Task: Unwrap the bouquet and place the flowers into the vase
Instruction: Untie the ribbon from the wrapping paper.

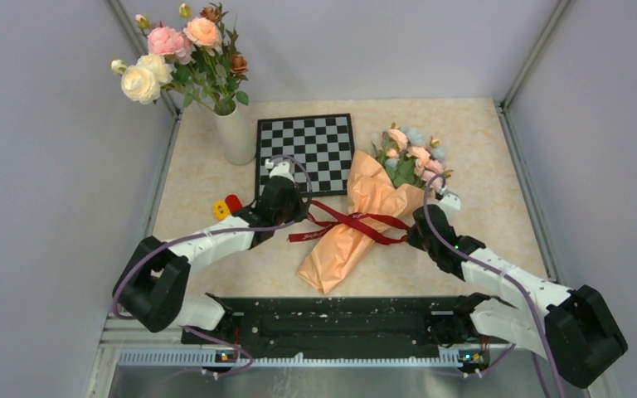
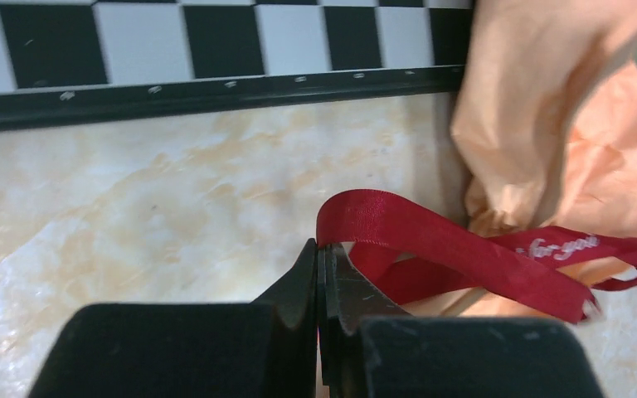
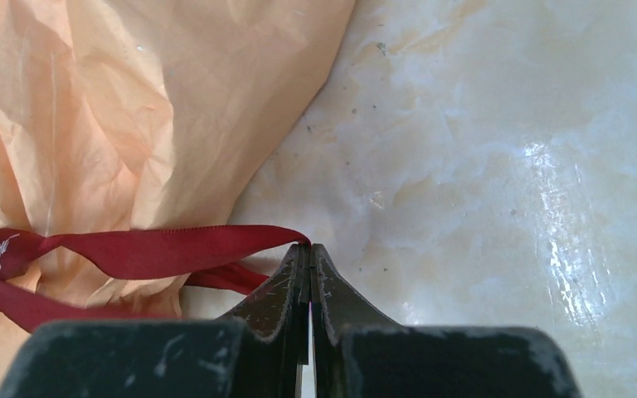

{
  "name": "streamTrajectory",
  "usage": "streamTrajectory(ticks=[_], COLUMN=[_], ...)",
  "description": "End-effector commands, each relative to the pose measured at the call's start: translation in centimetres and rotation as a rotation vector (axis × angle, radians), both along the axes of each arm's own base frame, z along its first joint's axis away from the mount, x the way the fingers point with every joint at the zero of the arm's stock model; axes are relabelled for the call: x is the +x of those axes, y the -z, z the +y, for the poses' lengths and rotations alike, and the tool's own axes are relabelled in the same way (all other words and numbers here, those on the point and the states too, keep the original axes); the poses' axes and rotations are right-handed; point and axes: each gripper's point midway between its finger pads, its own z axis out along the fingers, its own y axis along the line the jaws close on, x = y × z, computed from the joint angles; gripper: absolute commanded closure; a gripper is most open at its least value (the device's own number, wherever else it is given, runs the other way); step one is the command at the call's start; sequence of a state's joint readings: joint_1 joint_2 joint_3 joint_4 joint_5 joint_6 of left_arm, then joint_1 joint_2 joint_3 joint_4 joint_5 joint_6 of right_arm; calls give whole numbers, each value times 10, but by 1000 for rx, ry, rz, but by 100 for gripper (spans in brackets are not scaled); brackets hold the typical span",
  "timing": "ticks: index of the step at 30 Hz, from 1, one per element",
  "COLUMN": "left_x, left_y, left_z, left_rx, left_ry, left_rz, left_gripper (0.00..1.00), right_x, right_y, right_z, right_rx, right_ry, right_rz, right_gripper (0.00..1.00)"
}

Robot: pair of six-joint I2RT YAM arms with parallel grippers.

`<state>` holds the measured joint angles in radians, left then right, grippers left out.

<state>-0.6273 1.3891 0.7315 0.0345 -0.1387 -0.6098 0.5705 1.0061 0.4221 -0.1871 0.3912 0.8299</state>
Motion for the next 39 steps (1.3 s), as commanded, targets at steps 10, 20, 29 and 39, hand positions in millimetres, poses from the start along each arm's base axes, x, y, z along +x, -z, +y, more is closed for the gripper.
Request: streamTrajectory(ticks=[10,20,29,39], left_x=[3,1,-3,-5], left_y=[8,19,22,21], left_z=[26,33,39,40], left_rx=[-68,-48,-39,-38], left_ry=[-91,-97,-101,-95], left_rz=[80,130,146,149], left_gripper=[100,100,100,100], right_x=[13,29,43,46], right_y=[-40,-113,-117,-80], right_z=[-8,46,116,155], right_rx=[-12,-51,-110,-193], right_ry=[4,-421,-814,-935], right_rz=[-121,-347,-322,-225], right_gripper=[54,38,37,37])
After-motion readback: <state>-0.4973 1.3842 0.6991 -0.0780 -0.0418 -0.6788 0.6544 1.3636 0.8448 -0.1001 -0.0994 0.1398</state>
